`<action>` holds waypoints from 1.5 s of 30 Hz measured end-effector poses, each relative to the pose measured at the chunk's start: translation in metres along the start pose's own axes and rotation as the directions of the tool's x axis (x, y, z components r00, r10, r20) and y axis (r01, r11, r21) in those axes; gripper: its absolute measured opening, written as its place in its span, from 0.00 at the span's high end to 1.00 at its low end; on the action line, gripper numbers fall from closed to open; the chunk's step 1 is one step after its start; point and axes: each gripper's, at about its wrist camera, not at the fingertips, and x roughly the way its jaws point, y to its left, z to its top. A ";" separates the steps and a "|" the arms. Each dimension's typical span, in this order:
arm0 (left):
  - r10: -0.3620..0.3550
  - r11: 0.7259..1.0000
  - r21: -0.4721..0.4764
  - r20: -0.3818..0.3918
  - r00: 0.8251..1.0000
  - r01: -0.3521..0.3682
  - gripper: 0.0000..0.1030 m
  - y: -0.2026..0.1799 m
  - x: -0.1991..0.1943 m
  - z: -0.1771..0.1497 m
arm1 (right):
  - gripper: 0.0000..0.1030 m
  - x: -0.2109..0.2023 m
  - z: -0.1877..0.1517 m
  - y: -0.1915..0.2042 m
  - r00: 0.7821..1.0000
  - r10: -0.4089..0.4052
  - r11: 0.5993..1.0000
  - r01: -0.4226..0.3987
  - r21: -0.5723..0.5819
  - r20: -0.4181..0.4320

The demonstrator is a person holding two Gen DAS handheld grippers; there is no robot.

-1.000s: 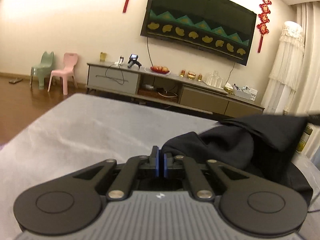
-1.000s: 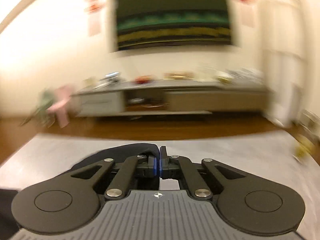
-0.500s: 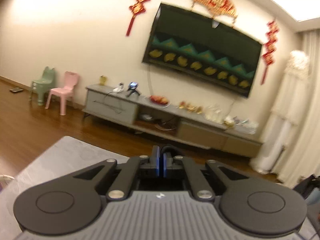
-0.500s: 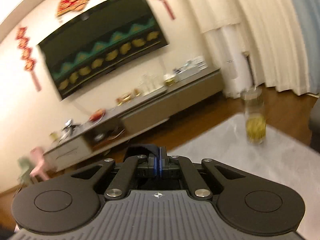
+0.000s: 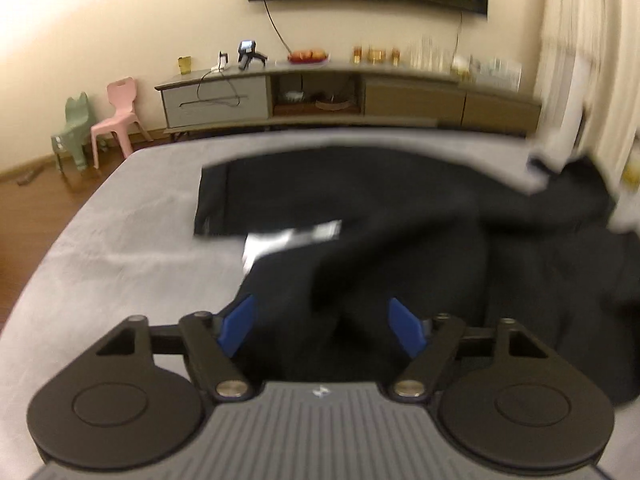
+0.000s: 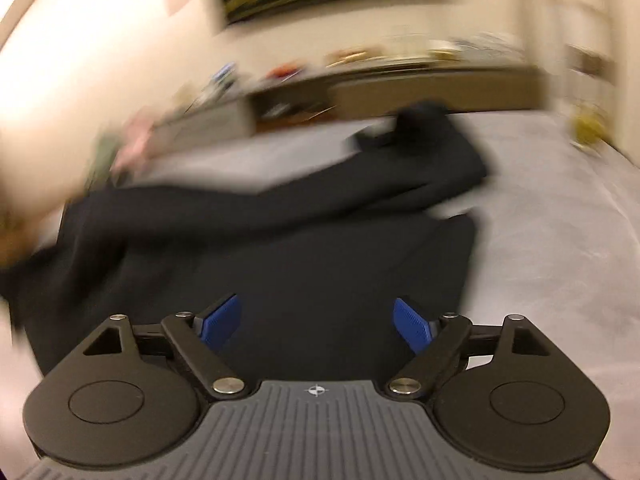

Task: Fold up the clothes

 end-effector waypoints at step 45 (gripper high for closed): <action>0.042 0.969 -0.235 -0.141 0.989 -0.075 0.33 0.045 0.010 -0.021 | 0.93 -0.048 -0.057 -0.089 0.966 -0.257 0.922 0.244 0.302 0.005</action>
